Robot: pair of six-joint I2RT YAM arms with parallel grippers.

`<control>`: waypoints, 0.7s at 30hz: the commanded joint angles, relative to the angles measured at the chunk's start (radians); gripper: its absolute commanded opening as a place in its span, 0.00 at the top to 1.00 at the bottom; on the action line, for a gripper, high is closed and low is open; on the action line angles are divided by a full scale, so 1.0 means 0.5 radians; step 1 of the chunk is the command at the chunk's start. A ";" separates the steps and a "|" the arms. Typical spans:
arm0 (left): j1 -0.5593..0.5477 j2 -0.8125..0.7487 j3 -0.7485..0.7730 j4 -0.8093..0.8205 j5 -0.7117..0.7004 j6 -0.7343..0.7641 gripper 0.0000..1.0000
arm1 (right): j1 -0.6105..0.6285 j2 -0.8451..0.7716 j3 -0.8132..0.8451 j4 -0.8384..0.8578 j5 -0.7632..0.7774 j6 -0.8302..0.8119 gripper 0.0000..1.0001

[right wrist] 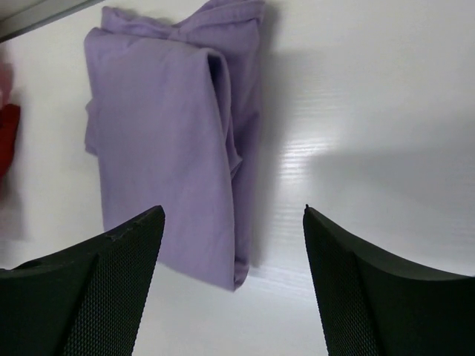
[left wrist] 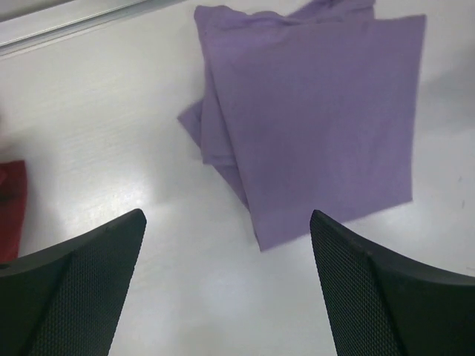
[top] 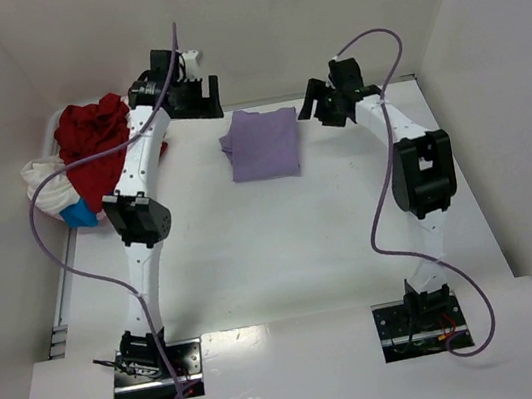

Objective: Fold and stack the t-shirts
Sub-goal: Smooth out wrinkles on the folded tshirt

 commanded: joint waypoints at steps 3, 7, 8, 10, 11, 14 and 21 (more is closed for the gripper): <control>-0.111 -0.619 -0.783 0.101 -0.250 0.058 0.01 | 0.020 -0.300 -0.363 0.301 -0.119 -0.032 0.19; -0.130 -1.305 -1.914 0.771 -0.245 -0.049 0.01 | 0.087 -0.318 -0.505 0.341 -0.138 -0.032 0.18; -0.130 -1.407 -2.116 0.895 -0.220 -0.113 0.01 | 0.087 -0.318 -0.541 0.341 -0.159 -0.051 0.18; -0.112 -1.607 -2.427 1.149 -0.138 -0.181 0.01 | 0.106 -0.318 -0.591 0.362 -0.160 -0.051 0.18; -0.112 -1.638 -2.538 1.208 -0.107 -0.206 0.01 | 0.127 -0.318 -0.636 0.363 -0.160 -0.051 0.18; -0.112 -1.639 -2.799 1.353 -0.012 -0.252 0.01 | 0.170 -0.276 -0.677 0.405 -0.160 -0.051 0.17; -0.093 -1.519 -2.934 1.592 0.182 -0.298 0.01 | 0.234 -0.184 -0.695 0.488 -0.160 -0.011 0.17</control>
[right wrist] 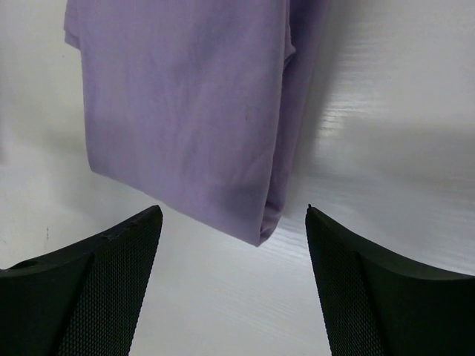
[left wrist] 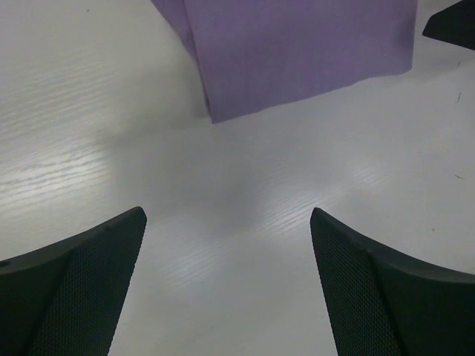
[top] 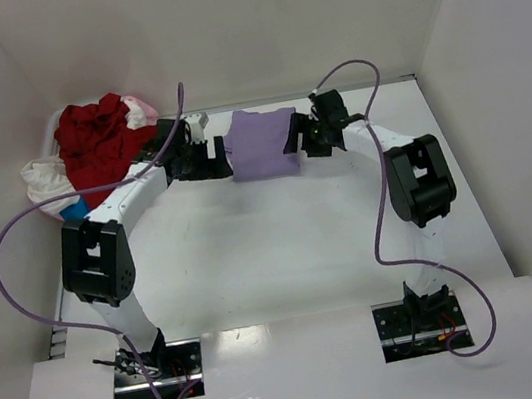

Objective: Fold and stack the t-shirts
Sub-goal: Smooth out wrinkles on the folded tshirt

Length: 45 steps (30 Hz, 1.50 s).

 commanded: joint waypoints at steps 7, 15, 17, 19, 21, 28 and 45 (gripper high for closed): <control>0.018 0.135 -0.046 0.442 0.199 -0.065 0.01 | 0.074 0.229 0.095 0.086 0.008 0.004 0.22; 0.055 0.209 -0.009 0.460 0.282 -0.065 0.01 | 0.074 0.247 0.077 0.104 0.006 0.022 0.40; 0.055 0.209 -0.009 0.460 0.282 -0.065 0.01 | 0.074 0.287 0.077 0.123 -0.034 0.041 0.63; 0.055 0.190 -0.009 0.442 0.282 -0.065 0.01 | 0.074 0.287 0.077 0.123 -0.108 0.084 0.83; 0.055 0.190 -0.028 0.424 0.282 -0.065 0.01 | 0.074 0.287 0.077 0.123 -0.135 0.084 0.91; 0.055 0.190 -0.107 0.384 0.399 -0.065 0.01 | 0.074 0.103 -0.061 0.000 -0.117 0.059 0.97; 0.055 0.015 -0.166 0.200 0.509 0.051 0.01 | 0.074 -0.525 -0.715 -0.328 0.014 0.007 0.96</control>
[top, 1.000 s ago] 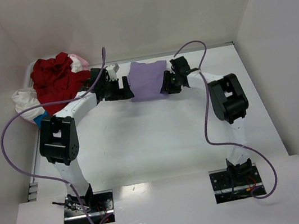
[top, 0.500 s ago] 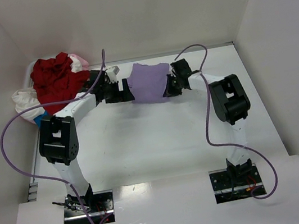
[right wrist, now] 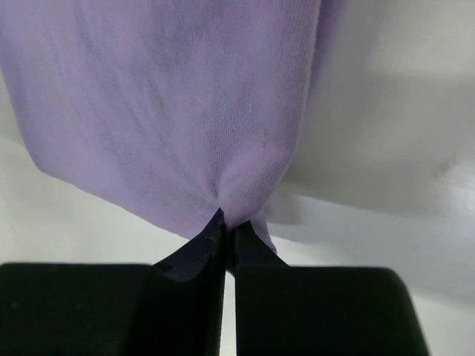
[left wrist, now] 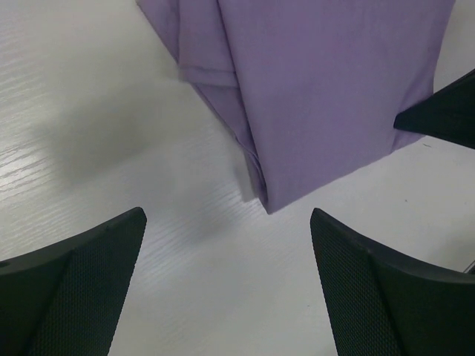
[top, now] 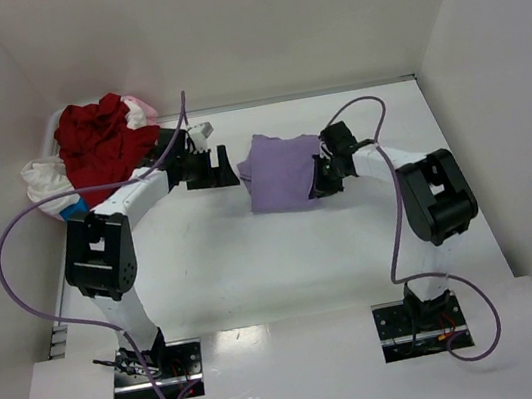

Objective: Fold and stack the t-shirts
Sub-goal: Smooth out wrinkles on the folded tshirt

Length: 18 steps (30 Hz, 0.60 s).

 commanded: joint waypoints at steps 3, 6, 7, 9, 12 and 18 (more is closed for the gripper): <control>0.005 -0.085 0.022 -0.090 0.187 0.132 0.01 | 0.016 -0.327 -0.162 -0.266 0.221 0.000 0.93; 0.005 -0.085 0.004 -0.090 0.224 0.151 0.01 | -0.067 -0.401 -0.233 -0.318 0.304 0.036 0.92; 0.005 -0.085 0.004 -0.090 0.242 0.151 0.01 | -0.104 -0.444 -0.233 -0.337 0.322 0.037 0.90; 0.005 -0.085 0.004 -0.090 0.261 0.175 0.01 | -0.223 -0.463 -0.279 -0.337 0.323 0.076 0.84; 0.005 -0.067 0.004 -0.108 0.279 0.197 0.01 | -0.312 -0.484 -0.279 -0.319 0.323 0.055 0.69; -0.059 -0.030 0.022 -0.127 0.337 0.197 0.01 | -0.313 -0.466 -0.144 -0.340 0.323 0.018 0.23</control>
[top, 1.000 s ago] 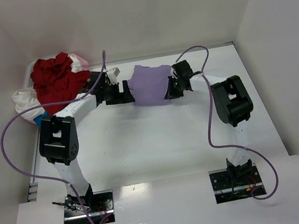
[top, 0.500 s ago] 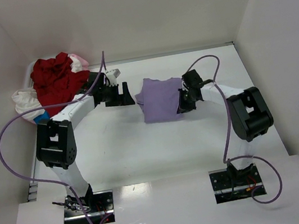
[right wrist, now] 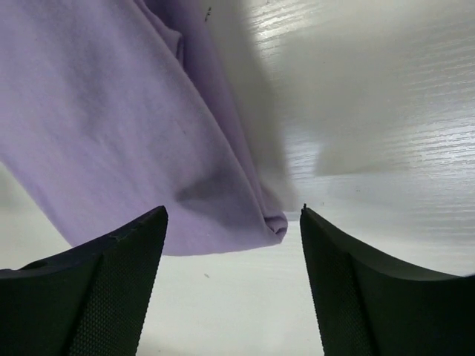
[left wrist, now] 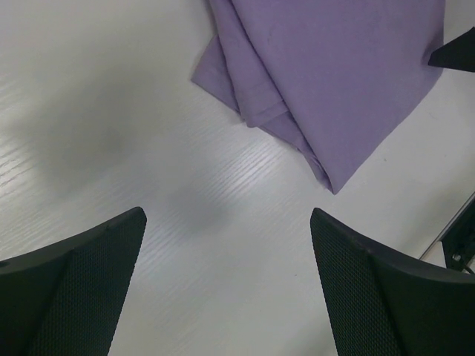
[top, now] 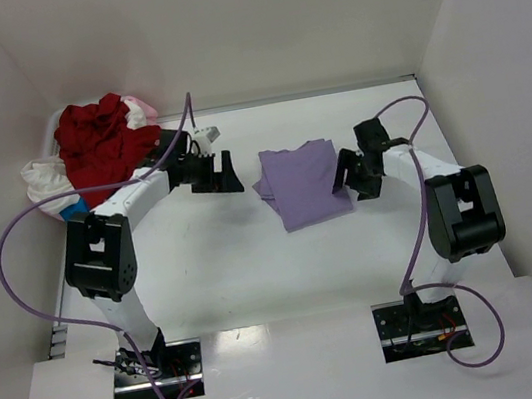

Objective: Fold and stack the t-shirts
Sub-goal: Smooth out wrinkles on the folded tshirt

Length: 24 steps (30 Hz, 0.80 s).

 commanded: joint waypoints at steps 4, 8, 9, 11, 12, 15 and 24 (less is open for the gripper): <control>-0.061 0.019 0.041 0.002 0.151 0.056 0.01 | 0.020 -0.113 0.222 -0.042 0.043 -0.048 0.20; -0.082 0.059 0.059 0.060 0.240 0.002 0.01 | 0.020 -0.172 0.320 -0.042 -0.018 -0.048 0.20; -0.082 0.080 0.059 0.100 0.258 -0.017 0.01 | 0.020 -0.190 0.342 -0.042 -0.043 -0.048 0.22; -0.082 0.080 0.083 0.128 0.280 -0.035 0.03 | 0.020 -0.190 0.379 -0.003 -0.107 -0.048 0.26; -0.082 0.102 0.102 0.128 0.280 -0.036 0.03 | 0.020 -0.190 0.397 0.028 -0.196 -0.048 0.32; -0.082 0.123 0.102 0.171 0.301 -0.078 0.13 | 0.020 -0.160 0.397 0.163 -0.258 -0.048 0.50; -0.082 0.022 0.065 0.208 0.301 -0.100 0.44 | 0.088 0.463 0.661 0.221 -0.185 -0.048 0.80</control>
